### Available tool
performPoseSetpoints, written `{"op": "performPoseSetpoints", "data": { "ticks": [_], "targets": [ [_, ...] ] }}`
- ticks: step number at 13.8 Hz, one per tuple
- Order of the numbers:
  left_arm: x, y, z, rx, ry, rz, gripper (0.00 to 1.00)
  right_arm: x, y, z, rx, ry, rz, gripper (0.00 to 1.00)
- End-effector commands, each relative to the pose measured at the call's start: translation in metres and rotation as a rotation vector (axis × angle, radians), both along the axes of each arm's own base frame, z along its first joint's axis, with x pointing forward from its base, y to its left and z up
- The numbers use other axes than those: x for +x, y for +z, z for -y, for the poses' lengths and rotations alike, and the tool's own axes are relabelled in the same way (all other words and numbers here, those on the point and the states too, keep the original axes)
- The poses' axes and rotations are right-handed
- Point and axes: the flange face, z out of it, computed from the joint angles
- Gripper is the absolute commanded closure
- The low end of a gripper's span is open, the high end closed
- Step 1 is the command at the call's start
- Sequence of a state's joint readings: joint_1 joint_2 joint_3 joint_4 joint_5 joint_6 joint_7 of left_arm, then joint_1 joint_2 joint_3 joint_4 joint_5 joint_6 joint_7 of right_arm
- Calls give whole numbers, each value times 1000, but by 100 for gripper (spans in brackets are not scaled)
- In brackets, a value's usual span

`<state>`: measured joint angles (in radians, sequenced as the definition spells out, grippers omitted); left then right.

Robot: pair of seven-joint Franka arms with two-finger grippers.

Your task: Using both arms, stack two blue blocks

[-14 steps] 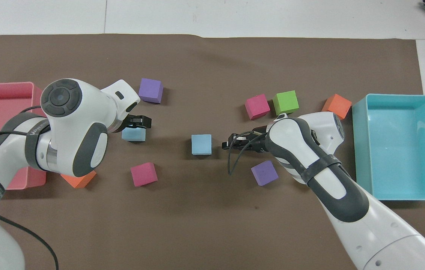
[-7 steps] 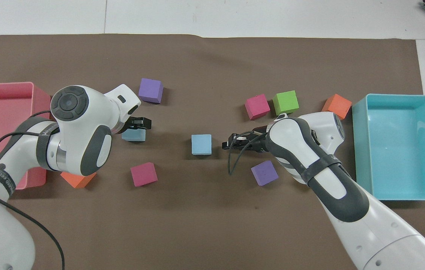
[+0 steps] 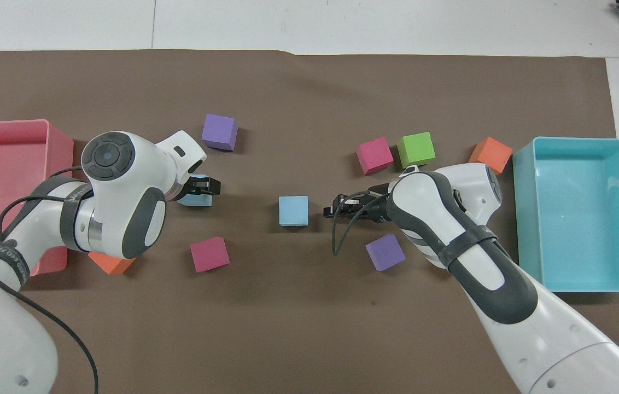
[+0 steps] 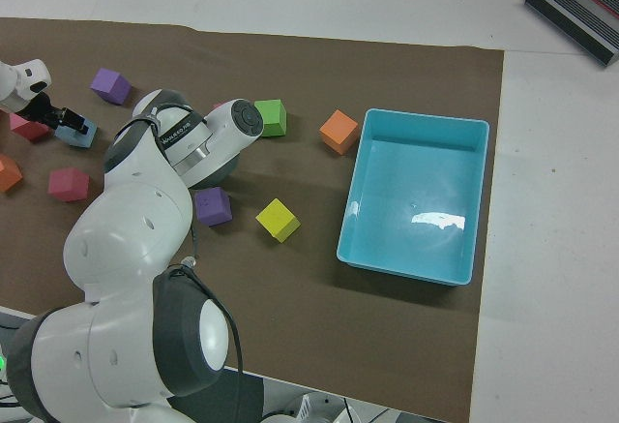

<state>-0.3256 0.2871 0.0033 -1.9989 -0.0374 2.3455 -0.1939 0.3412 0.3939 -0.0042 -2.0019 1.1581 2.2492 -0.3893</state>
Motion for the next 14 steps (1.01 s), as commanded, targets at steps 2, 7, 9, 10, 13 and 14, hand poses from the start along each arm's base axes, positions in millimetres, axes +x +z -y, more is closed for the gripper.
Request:
{"op": "performPoseSetpoints", "data": {
  "ticks": [2, 7, 9, 10, 13, 14],
  "targets": [
    [-2, -1, -2, -9, 2, 9, 43, -1, -2, 3, 24, -9, 8, 100],
    [-1, 1, 0, -7, -5, 8, 78, -1, -2, 2, 23, -12, 5, 100],
    [-1, 8, 4, -7, -6, 16, 79, 0, -1, 2, 22, -13, 7, 100],
    [1, 19, 5, -10, -4, 20, 79, -1, -2, 2, 22, -14, 4, 100],
    [6, 56, 24, 0, -13, -18, 78, -1, -2, 1, 20, -21, -3, 100],
    [4, 66, 42, 0, 17, -20, 78, -1, -2, 1, 20, -21, -3, 100]
  ]
}}
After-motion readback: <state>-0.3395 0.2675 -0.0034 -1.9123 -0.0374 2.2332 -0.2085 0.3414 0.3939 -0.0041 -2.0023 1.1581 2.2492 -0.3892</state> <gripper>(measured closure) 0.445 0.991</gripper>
